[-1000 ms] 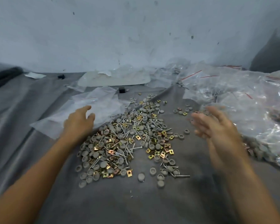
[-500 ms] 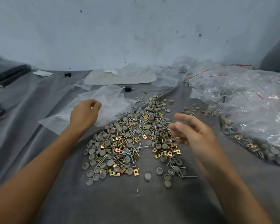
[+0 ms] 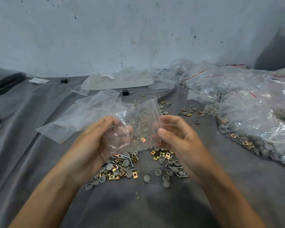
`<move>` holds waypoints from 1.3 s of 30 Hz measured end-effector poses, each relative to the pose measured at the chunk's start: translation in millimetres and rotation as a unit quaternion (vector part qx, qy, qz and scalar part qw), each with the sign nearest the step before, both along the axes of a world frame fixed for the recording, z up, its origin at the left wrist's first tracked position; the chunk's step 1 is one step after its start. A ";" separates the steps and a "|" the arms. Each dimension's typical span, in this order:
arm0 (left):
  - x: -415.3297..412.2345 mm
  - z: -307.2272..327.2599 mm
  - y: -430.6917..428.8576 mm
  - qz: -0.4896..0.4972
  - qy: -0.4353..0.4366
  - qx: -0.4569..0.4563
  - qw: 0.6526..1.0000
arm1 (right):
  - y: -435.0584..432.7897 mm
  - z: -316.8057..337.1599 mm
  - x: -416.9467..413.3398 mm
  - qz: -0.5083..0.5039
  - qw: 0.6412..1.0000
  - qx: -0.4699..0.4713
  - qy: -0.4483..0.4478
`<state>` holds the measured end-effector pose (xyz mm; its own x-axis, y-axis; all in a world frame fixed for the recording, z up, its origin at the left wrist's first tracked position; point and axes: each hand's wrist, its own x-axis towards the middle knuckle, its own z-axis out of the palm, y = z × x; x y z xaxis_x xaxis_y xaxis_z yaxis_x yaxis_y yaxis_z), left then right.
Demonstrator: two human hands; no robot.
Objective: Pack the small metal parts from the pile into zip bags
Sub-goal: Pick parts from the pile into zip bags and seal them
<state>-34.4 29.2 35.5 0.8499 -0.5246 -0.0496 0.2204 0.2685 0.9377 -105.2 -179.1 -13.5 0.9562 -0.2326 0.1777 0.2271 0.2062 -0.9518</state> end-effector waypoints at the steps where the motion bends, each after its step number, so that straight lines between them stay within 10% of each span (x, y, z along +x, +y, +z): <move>1: 1.1 -2.6 1.0 0.002 0.005 0.001 1.000 | 0.9 -0.3 -0.5 -0.007 1.000 -0.001 -0.005; 17: 5.0 -29.5 -0.6 0.097 -0.019 0.189 0.977 | 1.0 4.1 -11.0 0.195 0.975 -0.110 -0.002; 30: 20.5 -28.6 10.5 0.118 0.076 0.105 0.984 | -9.7 5.2 -9.7 -0.015 0.987 -0.156 -0.038; 39: 7.5 -24.8 8.0 -0.014 0.049 0.148 0.988 | -13.9 13.6 -8.9 -0.017 0.990 0.085 -0.108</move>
